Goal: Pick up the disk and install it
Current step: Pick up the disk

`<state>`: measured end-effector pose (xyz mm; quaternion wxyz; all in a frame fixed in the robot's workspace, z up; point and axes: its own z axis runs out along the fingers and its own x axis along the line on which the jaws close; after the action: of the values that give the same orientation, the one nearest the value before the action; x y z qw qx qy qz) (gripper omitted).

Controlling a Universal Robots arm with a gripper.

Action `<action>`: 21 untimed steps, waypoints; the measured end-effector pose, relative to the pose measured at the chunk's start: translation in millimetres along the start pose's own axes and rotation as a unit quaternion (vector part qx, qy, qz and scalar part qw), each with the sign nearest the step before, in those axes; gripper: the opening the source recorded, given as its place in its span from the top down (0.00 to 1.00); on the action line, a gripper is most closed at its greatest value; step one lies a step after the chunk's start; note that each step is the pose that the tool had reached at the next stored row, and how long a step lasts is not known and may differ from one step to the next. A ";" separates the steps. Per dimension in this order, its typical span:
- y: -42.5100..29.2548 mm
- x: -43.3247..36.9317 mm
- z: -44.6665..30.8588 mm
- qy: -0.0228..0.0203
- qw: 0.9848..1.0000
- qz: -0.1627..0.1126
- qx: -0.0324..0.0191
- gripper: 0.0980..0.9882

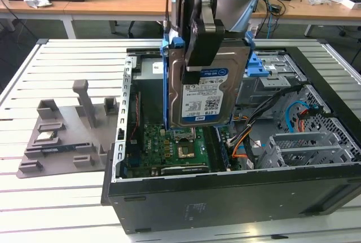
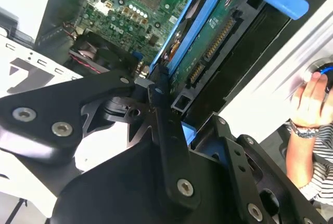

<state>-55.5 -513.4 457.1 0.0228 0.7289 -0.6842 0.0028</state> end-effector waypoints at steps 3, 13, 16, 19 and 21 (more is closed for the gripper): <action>0.6 9.2 -0.8 0.000 1.000 0.000 0.000 0.70; 2.4 34.5 -6.9 0.000 1.000 0.000 0.000 0.70; 2.4 34.7 -6.9 0.000 1.000 0.000 0.000 0.70; 2.4 34.7 -7.0 0.000 1.000 0.000 0.000 0.70; 2.4 34.7 -7.0 0.000 1.000 0.000 0.000 0.70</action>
<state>-55.5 -547.9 465.4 0.0227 0.7289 -0.6842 0.0027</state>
